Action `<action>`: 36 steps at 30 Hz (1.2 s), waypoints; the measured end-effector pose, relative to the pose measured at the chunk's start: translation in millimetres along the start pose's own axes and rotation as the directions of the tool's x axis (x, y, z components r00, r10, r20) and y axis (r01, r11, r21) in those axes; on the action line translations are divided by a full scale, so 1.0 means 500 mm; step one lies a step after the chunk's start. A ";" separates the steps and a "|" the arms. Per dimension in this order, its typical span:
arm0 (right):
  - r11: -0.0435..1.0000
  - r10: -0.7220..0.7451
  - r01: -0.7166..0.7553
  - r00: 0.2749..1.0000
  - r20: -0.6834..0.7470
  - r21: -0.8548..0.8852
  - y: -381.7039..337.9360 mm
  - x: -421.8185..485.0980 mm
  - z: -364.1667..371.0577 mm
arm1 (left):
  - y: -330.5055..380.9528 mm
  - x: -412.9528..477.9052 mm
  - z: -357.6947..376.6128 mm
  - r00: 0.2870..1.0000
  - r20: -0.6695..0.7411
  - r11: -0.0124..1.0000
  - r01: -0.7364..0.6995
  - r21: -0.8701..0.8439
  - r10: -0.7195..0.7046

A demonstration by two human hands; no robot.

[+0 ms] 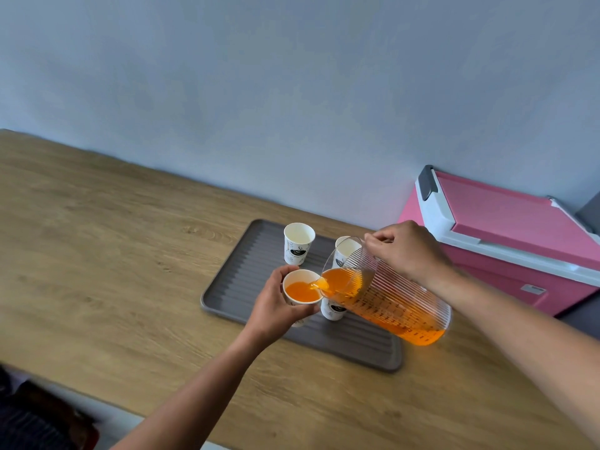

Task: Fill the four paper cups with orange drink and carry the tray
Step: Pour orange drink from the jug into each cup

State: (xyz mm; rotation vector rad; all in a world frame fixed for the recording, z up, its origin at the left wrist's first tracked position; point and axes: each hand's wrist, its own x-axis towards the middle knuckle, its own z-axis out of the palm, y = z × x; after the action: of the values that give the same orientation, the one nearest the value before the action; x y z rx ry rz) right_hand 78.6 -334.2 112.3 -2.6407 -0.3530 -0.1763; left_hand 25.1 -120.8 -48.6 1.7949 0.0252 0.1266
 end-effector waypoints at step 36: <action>0.999 0.047 -0.047 0.999 -0.019 0.012 0.006 -0.014 0.005 | -0.009 0.000 -0.005 1.000 0.007 1.000 -0.013 -0.003 0.013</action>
State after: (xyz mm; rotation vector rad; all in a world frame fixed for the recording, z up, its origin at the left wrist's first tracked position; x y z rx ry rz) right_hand 72.7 -337.3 107.2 -2.6311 -0.2843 -0.1838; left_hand 25.2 -117.7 -52.3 1.7924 0.0086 0.1293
